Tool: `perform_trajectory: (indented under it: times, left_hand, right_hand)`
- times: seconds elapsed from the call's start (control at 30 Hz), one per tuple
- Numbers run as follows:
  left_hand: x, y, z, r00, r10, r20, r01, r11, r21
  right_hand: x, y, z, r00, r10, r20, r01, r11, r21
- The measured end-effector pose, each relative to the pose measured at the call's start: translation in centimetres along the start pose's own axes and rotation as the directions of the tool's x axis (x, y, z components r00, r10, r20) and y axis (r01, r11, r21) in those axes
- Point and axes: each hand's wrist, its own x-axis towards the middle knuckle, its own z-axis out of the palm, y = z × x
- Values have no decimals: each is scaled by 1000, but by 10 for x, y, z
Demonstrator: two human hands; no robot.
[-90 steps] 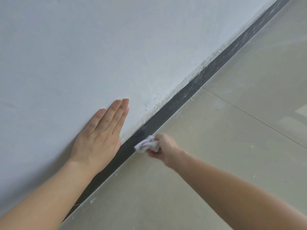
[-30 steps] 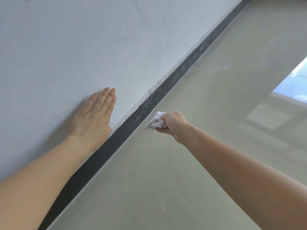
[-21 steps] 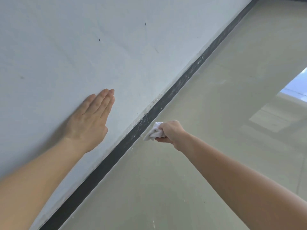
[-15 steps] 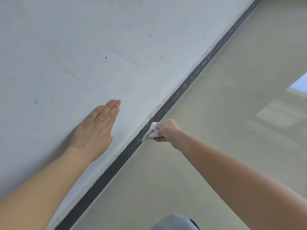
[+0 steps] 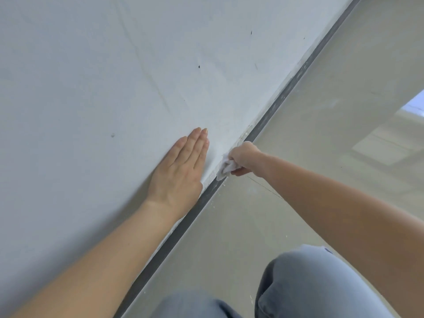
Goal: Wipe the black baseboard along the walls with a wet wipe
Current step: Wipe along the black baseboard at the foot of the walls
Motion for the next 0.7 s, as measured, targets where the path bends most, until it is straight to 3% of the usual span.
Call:
perform_trajectory:
  times: [0.03,0.07,0.1,0.13,0.2,0.23,0.27,0.33,0.37,0.47,0.57,0.63,0.7]
  left_hand:
    - [0,1,3,1000,-4,-16,4,1000,-8]
    - [2,2,6,999,-2,-32,2,1000,-10]
    - [4,4,10,999,3,-39,-4,1000,-12]
    - [7,8,15,999,7,-43,-7,1000,-8]
    - [16,21,28,997,-30,-69,31,1000,5]
    - [22,29,34,995,-63,-81,64,998,5]
    - [27,37,40,991,-99,-86,99,995,0]
    - [31,52,49,980,-176,-89,174,984,-21]
    - [29,57,51,974,-210,-90,208,978,-35]
    - [1,51,53,977,-207,-59,206,978,-27]
    - [-29,36,46,992,-122,-16,123,992,40]
    - [-35,34,42,990,-142,25,141,989,54]
    - [-34,39,41,989,-144,45,140,986,88]
  right_hand:
    - [-1,-6,-1,996,-67,-56,64,996,-62]
    - [-4,-10,1,988,-157,2,149,933,-327]
    - [-3,-11,-1,959,-260,110,266,701,-661]
    - [-2,-9,-4,951,-279,135,269,527,-806]
    - [7,5,-9,954,-218,206,284,434,-855]
    - [11,15,-9,963,-204,177,256,478,-840]
    - [19,30,-7,971,-178,162,237,589,-773]
    - [38,58,-2,984,73,161,-14,940,-341]
    - [48,74,-1,969,102,224,-72,987,-141]
    - [58,121,22,952,124,278,-102,990,-93]
    - [39,150,56,887,212,411,-219,975,-31]
    - [26,160,77,837,248,488,-289,957,9]
    - [25,165,92,832,233,504,-315,946,82]
